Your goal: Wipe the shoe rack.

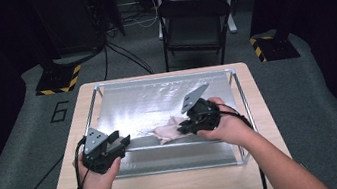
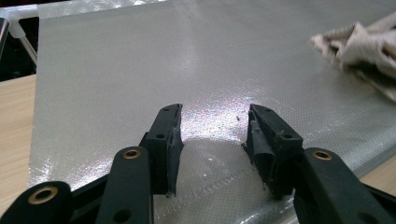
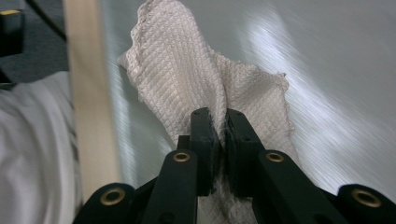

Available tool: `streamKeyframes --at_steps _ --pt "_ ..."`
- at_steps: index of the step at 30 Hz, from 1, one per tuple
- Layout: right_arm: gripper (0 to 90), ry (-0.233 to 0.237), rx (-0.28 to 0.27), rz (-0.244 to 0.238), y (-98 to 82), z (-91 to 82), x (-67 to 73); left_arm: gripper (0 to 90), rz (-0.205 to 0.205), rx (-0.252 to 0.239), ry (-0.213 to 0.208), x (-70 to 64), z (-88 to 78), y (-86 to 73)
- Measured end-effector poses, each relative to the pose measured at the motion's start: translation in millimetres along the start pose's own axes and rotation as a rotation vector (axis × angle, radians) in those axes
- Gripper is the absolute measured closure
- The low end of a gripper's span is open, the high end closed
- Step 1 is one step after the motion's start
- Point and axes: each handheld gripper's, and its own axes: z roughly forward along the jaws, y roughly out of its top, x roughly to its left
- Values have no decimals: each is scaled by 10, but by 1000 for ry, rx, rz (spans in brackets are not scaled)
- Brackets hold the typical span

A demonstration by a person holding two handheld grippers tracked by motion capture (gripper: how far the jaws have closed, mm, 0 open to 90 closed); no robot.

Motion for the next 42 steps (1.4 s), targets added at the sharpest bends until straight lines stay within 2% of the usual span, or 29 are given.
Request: streamKeyframes --at_steps 3,4,6,7,9,10,13,14,15,16,18,20,21,22,24,26,28,31,32,34,36,40,42 --pt "824 -82 22 69 -225 -191 -240 548 -3 2 -4 5 3 1" --pt "824 -102 26 105 -322 -274 -324 548 -4 4 -6 8 1 2" --pt "823 -152 35 146 -521 -454 -495 548 -8 1 -7 8 4 -1" --pt "823 -178 23 191 -610 -529 -549 548 -7 0 -6 6 4 -1" --pt "823 -212 26 232 -758 -667 -628 548 -6 0 1 -4 7 2" --pt "822 -208 24 232 -808 -712 -644 548 -6 1 4 -7 7 3" --pt "819 -229 24 241 -821 -726 -560 548 -6 1 13 -27 6 -1" --pt "821 -223 15 246 -789 -693 -502 548 0 -2 15 -30 7 -4" --pt "822 -187 7 232 -747 -654 -440 549 0 0 14 -30 6 -7" --pt "822 -155 -10 239 -684 -582 -348 550 -5 -5 14 -30 9 -10" --pt "821 -110 -31 196 -529 -415 -142 550 -6 -3 14 -30 5 -11" --pt "816 -73 -58 134 -367 -277 59 550 -1 -3 14 -27 -2 -10" --pt "814 -58 -53 96 -291 -231 151 550 -1 1 16 -21 -7 -7" --pt "813 -78 -47 59 -251 -207 196 550 -5 5 11 -12 -11 -6" --pt "810 -76 -36 40 -241 -217 204 550 -9 1 8 -11 -6 -8" --pt "811 -68 -36 78 -327 -280 130 550 -6 2 10 -13 -4 -7" --pt "811 -90 -22 104 -440 -382 52 550 -10 2 6 -5 -6 -11" --pt "811 -166 -4 152 -702 -615 -81 550 -11 -4 4 -4 -6 -19" --pt "811 -214 8 179 -789 -696 -116 550 -9 -4 6 -9 -5 -18" --pt "811 -255 14 209 -955 -841 -194 550 -9 -3 8 -13 -7 -16" --pt "810 -243 8 249 -1064 -942 -206 550 -10 -3 9 -18 -14 -16" --pt "801 -203 8 248 -1108 -997 -61 550 -7 -8 12 -40 -23 -25" --pt "804 -121 -31 239 -1101 -1003 13 551 -4 0 9 -42 -25 -21"
